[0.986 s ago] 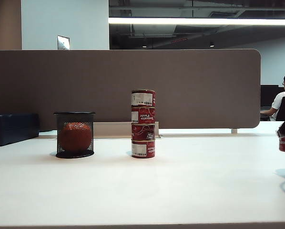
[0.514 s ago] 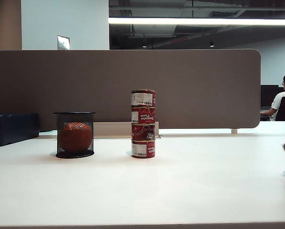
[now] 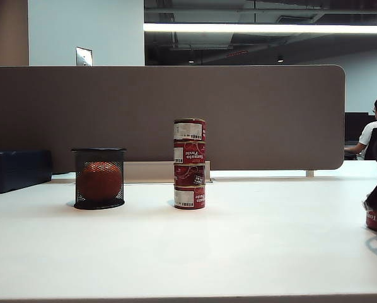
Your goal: Take a can of tomato sauce from the stacked ones and place it on the table.
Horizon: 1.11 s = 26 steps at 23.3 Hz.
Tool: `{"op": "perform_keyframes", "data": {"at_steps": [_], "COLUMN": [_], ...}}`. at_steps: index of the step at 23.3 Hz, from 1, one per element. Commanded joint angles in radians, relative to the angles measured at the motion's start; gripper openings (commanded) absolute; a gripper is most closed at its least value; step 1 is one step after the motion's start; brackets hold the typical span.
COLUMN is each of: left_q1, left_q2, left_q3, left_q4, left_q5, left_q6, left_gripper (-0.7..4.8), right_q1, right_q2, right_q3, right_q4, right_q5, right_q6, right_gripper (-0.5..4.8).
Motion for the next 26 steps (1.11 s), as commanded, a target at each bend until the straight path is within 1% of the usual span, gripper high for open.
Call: {"op": "perform_keyframes", "data": {"at_steps": [1,6,7,8,10,11,20,25,26], "left_q1": [0.002,0.002,0.002,0.002,0.002,0.002,0.002,0.002,0.002], "left_q2": [0.000,0.000,0.000,0.000,0.000,0.000,0.000,0.000,0.000], "left_q3": [0.004,0.004,0.004,0.004,0.004,0.004,0.004,0.004,0.004], "left_q4": [0.013,0.013,0.013,0.013,0.013,0.013,0.013,0.013,0.013], "left_q5": [0.001,0.001,0.001,0.001,0.001,0.001,0.001,0.001,0.001], "left_q6": [-0.004,-0.004,-0.004,-0.004,-0.004,-0.004,-0.004,-0.004,-0.004], "left_gripper": [-0.05,-0.05,-0.05,-0.05,-0.05,-0.05,-0.05,-0.05,-0.05], "right_q1": [0.002,0.002,0.002,0.002,0.001,0.001,0.002,0.000,0.000], "right_q2": [0.007,0.006,0.006,0.006,0.006,0.006,-0.019,-0.146,-0.197], "right_q3": [-0.003,-0.003,-0.003,-0.003,-0.003,-0.003,-0.002,-0.002,-0.002], "right_q4": [-0.016,0.017,0.019,0.020,0.019,0.019,0.048,0.046,0.040], "right_q5": [-0.021,-0.021,-0.021,-0.021,-0.021,-0.021,-0.021,-0.017,-0.017], "right_q6": [0.020,0.027,0.028,0.034,0.052,0.055,0.058,0.057,0.057], "right_gripper": [2.74,2.80,2.95,3.25,3.66,3.77,3.78,3.76,3.48]}}
